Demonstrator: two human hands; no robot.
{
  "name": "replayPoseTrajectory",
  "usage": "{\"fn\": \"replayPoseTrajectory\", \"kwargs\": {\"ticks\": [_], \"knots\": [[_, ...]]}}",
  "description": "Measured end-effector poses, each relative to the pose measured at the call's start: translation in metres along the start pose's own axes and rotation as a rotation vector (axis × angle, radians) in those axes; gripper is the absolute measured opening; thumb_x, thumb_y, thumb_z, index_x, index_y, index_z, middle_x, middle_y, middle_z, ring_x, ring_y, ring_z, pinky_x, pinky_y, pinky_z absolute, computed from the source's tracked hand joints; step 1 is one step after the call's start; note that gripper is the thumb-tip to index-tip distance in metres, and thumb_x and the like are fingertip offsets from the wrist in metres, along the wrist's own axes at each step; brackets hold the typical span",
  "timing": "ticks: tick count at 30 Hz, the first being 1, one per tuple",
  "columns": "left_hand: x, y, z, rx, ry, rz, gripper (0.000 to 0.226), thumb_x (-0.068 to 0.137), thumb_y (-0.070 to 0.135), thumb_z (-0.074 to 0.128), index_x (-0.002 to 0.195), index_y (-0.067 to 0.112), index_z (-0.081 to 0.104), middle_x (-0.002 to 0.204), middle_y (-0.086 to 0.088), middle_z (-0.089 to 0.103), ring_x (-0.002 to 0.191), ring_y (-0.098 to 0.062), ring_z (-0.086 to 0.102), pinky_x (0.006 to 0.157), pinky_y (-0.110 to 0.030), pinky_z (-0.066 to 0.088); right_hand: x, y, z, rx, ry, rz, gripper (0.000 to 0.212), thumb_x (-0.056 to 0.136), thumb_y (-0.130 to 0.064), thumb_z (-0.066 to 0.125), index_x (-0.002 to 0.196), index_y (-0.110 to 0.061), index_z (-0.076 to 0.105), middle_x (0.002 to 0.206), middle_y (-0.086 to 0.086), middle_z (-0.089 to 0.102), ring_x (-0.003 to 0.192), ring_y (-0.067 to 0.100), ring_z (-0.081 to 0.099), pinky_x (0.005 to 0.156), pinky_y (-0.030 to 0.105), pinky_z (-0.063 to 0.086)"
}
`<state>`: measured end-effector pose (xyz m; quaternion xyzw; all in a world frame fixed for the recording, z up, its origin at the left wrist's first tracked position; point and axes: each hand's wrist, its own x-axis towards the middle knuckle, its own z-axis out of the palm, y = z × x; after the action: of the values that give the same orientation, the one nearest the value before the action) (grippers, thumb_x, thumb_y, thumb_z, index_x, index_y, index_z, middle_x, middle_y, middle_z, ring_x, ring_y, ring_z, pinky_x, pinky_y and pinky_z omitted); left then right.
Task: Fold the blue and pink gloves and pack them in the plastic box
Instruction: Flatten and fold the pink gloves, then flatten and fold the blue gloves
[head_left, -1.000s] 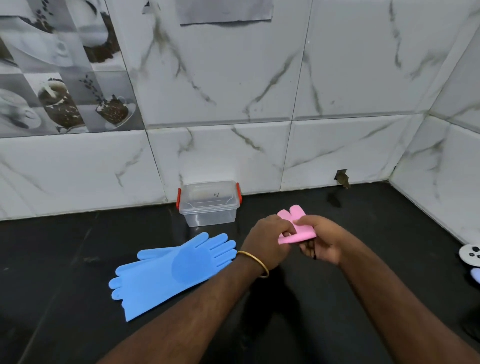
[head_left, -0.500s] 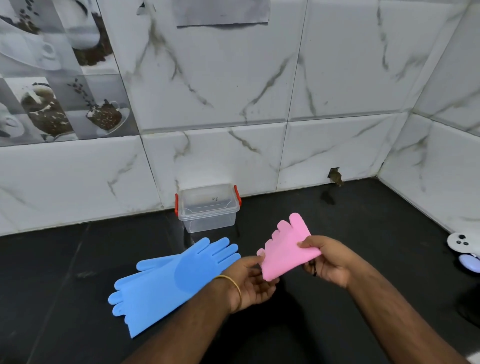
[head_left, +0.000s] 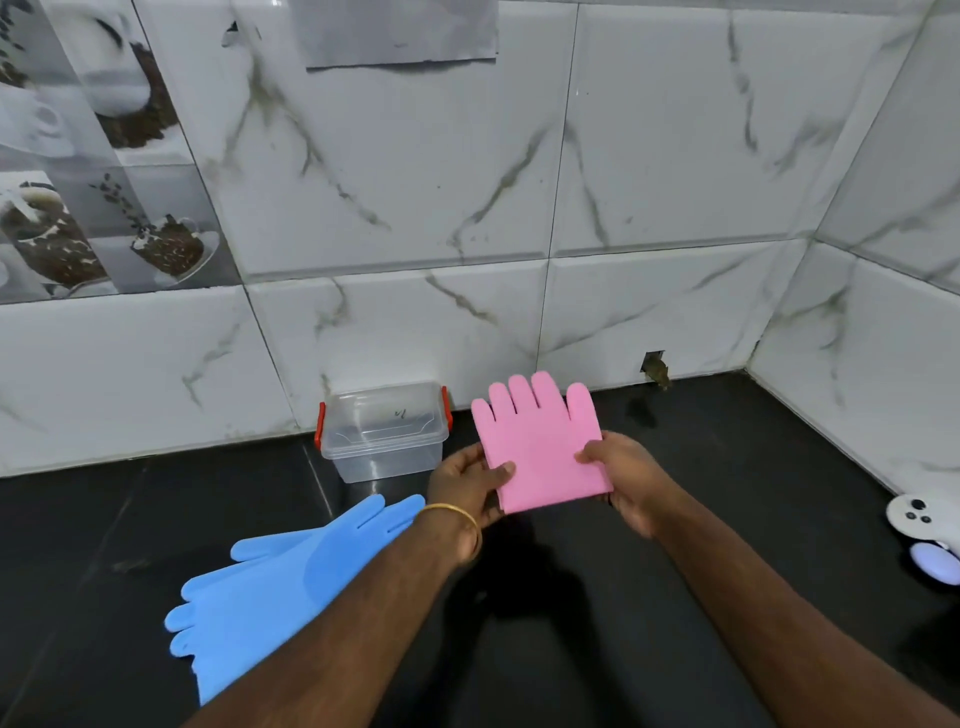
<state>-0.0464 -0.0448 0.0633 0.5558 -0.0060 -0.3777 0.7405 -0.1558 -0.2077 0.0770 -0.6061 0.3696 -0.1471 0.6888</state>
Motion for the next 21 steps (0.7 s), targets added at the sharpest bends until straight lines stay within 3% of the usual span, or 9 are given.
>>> {"fn": "replayPoseTrajectory", "kwargs": {"ticks": [5, 7, 10, 17, 21], "knots": [[0.012, -0.071, -0.012, 0.153, 0.109, -0.144, 0.047, 0.073, -0.011, 0.074, 0.114, 0.007, 0.059, 0.103, -0.012, 0.072, 0.097, -0.030, 0.068, 0.071, -0.048, 0.059, 0.008, 0.084, -0.016, -0.343, 0.185, 0.003, 0.023, 0.082, 0.000, 0.062, 0.104, -0.007, 0.065, 0.103, 0.013, 0.069, 0.085, 0.021, 0.062, 0.069, 0.029, 0.048], [0.014, -0.094, -0.018, 0.248, 0.172, -0.217, 0.048, 0.068, -0.010, 0.079, 0.110, 0.003, 0.061, 0.101, -0.014, 0.072, 0.095, -0.032, 0.068, 0.076, -0.053, 0.058, 0.010, 0.112, -0.022, -0.596, 0.148, 0.036, 0.024, 0.082, -0.005, 0.062, 0.106, -0.008, 0.064, 0.099, 0.005, 0.066, 0.086, 0.018, 0.059, 0.072, 0.026, 0.042], [0.020, -0.103, -0.023, 0.284, 0.183, -0.232, 0.047, 0.061, -0.006, 0.085, 0.101, 0.004, 0.063, 0.097, -0.013, 0.073, 0.090, -0.030, 0.070, 0.074, -0.054, 0.059, 0.014, 0.122, -0.027, -0.678, 0.130, 0.027, 0.022, 0.083, -0.010, 0.060, 0.106, -0.013, 0.062, 0.101, 0.002, 0.065, 0.084, 0.014, 0.057, 0.072, 0.026, 0.041], [0.016, -0.090, -0.042, 0.525, 0.121, -0.176, 0.050, 0.063, 0.018, 0.088, 0.103, 0.020, 0.057, 0.100, -0.001, 0.068, 0.085, -0.018, 0.068, 0.068, -0.036, 0.061, 0.014, 0.114, -0.022, -0.842, 0.206, 0.061, 0.033, 0.080, -0.020, 0.065, 0.110, -0.006, 0.061, 0.108, 0.013, 0.065, 0.092, 0.027, 0.059, 0.082, 0.034, 0.049], [0.010, -0.062, -0.087, 0.620, 0.131, -0.013, 0.032, 0.070, 0.020, 0.083, 0.094, 0.013, 0.063, 0.076, 0.000, 0.069, 0.058, -0.011, 0.062, 0.049, -0.021, 0.050, -0.005, 0.104, 0.017, -0.909, 0.400, -0.235, 0.049, 0.081, -0.027, 0.071, 0.123, -0.006, 0.057, 0.119, 0.017, 0.057, 0.107, 0.035, 0.056, 0.093, 0.042, 0.046]]}}
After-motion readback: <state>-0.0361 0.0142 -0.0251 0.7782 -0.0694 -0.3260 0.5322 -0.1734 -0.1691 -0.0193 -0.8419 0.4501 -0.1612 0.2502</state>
